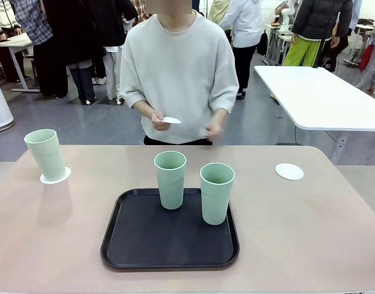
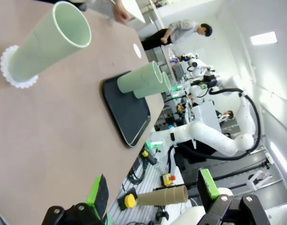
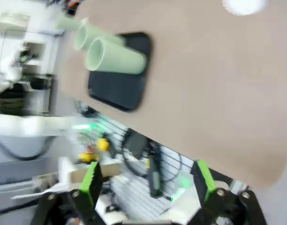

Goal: Place coasters on the table and set cups on them.
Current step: Take one Reusable plastic cup from the Flat Tray and place it on a coaster set by the human.

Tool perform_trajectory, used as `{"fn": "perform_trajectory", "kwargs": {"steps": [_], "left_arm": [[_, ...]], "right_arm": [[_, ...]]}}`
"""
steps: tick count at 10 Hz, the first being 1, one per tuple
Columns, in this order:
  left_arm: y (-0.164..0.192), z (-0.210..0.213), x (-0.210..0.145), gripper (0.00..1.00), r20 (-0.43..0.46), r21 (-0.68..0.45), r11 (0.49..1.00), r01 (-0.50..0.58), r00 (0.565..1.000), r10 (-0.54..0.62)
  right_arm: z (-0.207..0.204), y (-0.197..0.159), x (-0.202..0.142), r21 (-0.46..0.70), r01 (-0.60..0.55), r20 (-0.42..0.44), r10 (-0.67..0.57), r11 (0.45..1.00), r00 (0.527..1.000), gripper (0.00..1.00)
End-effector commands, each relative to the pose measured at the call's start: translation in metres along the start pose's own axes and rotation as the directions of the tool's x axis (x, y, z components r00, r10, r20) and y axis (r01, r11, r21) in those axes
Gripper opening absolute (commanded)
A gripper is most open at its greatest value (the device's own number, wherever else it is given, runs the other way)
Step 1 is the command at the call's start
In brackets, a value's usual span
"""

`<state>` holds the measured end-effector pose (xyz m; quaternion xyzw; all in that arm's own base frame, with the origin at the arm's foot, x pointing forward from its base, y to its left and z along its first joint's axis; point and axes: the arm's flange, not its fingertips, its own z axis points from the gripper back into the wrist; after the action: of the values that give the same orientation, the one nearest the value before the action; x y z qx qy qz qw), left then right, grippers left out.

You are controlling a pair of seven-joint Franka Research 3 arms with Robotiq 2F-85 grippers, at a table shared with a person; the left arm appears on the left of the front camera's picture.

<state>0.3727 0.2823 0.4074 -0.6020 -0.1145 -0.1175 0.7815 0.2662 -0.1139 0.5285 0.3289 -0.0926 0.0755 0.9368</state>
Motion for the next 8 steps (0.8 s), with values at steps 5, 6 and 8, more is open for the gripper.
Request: {"fn": "perform_trajectory", "kwargs": {"steps": [5, 6, 8], "left_arm": [[-0.002, 0.003, 0.001, 1.0, 0.003, 0.005, 1.0, -0.014, 1.0, 0.014], [-0.002, 0.003, 0.001, 1.0, 0.003, 0.005, 1.0, -0.014, 1.0, 0.014], [-0.002, 0.003, 0.001, 1.0, 0.003, 0.005, 1.0, -0.014, 1.0, 0.014]], "right_arm": [[-0.05, 0.074, 0.078, -0.347, 0.098, -0.178, -0.168, 0.933, 0.969, 1.0], [-0.061, 0.072, 0.086, -0.348, 0.055, -0.204, -0.133, 0.936, 0.97, 1.0], [-0.066, 0.081, 0.072, -0.338, 0.094, -0.175, -0.161, 0.936, 0.971, 1.0]]}}
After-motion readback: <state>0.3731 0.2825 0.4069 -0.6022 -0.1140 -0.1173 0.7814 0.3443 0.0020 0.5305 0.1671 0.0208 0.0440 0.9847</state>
